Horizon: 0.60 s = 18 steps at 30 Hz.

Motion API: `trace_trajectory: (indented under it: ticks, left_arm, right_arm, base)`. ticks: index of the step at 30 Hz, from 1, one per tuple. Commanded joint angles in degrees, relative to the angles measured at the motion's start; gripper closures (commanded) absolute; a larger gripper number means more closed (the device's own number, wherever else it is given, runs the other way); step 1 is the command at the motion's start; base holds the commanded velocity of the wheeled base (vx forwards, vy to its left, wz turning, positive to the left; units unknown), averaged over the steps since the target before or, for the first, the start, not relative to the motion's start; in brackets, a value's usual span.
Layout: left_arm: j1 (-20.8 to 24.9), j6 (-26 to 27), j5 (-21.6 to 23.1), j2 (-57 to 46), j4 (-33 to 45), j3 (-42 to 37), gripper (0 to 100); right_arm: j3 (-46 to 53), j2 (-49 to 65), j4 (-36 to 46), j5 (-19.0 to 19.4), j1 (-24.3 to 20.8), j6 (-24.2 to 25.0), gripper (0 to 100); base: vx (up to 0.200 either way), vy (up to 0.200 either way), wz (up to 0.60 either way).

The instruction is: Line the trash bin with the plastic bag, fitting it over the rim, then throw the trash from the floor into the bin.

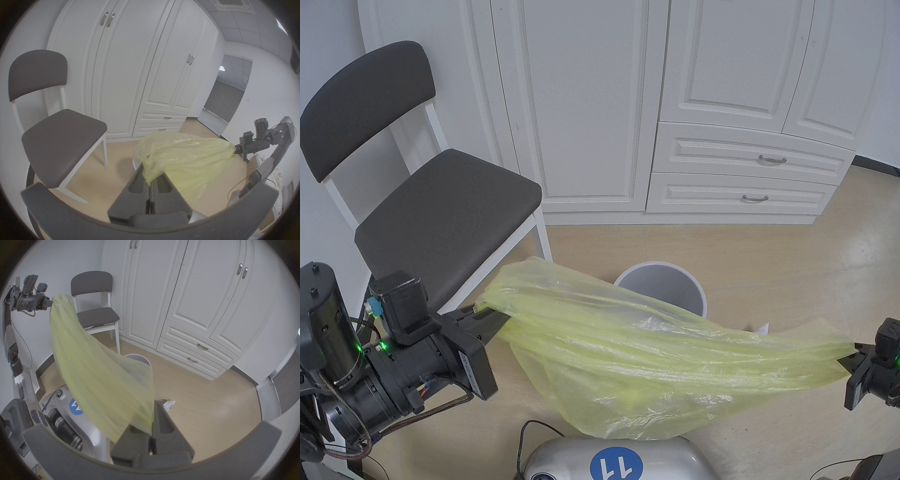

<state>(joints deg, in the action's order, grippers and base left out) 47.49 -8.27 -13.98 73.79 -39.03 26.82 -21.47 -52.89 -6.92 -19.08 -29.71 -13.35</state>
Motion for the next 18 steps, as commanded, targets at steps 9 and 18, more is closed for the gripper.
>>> trace_trajectory:
  ticks: [9,18]
  left_arm:
    - [3.39,0.62,8.62,-0.23,-9.31,-7.22,100]
    - [5.42,0.44,11.87,1.97,-11.68,-8.71,100]
  right_arm:
    - [-0.33,-0.19,-0.28,0.71,-0.26,-0.01,100]
    - [0.02,-0.28,-4.06,3.79,-1.32,0.52,100]
  base:
    - [0.000,0.000,0.00]
    - [0.000,0.000,0.00]
